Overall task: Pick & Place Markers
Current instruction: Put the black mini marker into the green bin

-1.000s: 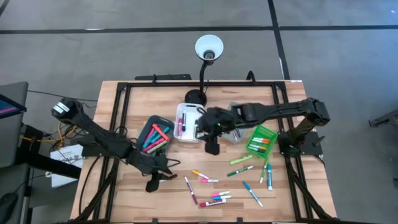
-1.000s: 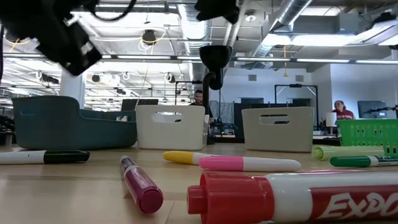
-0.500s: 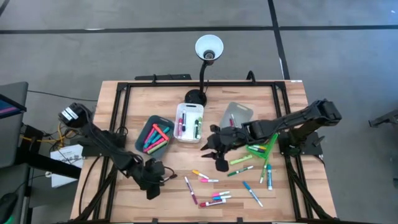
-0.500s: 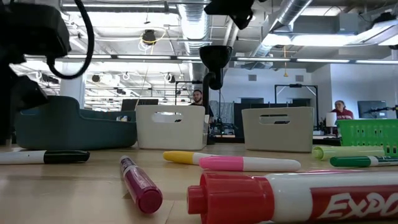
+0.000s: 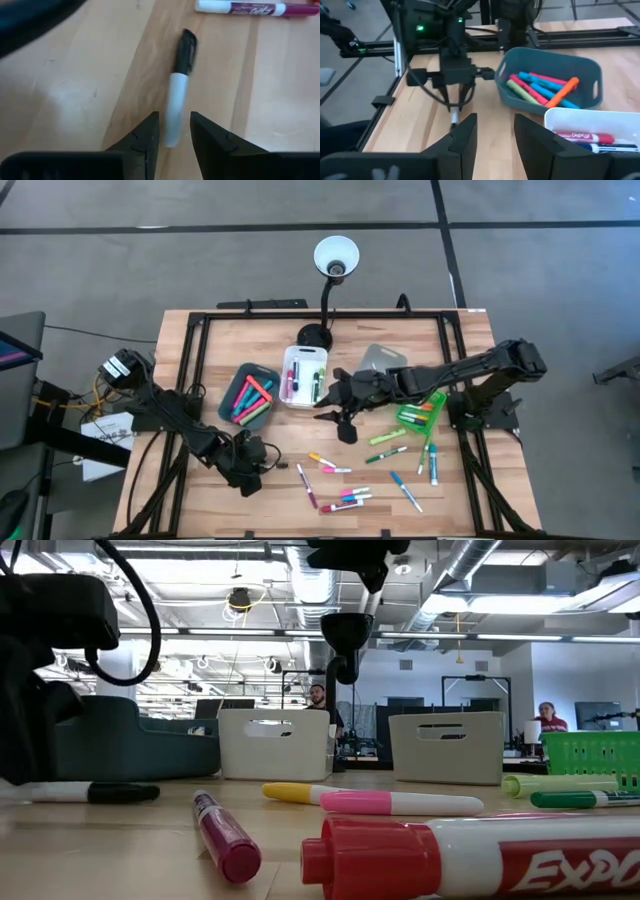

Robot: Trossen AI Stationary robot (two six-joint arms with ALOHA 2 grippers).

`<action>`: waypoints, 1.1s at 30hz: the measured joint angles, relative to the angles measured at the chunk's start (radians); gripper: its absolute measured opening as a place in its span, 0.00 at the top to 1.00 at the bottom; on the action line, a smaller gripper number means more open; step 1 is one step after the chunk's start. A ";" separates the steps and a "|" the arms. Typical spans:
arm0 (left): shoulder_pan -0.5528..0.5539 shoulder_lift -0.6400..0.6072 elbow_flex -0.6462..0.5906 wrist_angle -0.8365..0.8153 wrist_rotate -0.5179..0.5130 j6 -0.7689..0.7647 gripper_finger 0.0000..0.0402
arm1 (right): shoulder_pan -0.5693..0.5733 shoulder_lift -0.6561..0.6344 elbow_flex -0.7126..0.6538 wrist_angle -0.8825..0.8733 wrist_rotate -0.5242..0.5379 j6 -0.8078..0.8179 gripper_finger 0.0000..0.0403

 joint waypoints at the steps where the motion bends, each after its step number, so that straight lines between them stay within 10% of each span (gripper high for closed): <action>1: 0.000 0.000 0.000 0.000 0.000 0.002 0.74 | -0.004 0.000 0.000 0.003 0.000 0.000 0.70; 21: -0.012 0.072 0.005 0.005 -0.017 0.265 0.74 | 0.007 0.000 0.000 0.018 -0.001 0.000 0.70; 33: -0.013 -0.029 -0.002 0.004 -0.102 0.261 0.93 | 0.033 0.001 -0.032 0.021 -0.001 -0.001 0.70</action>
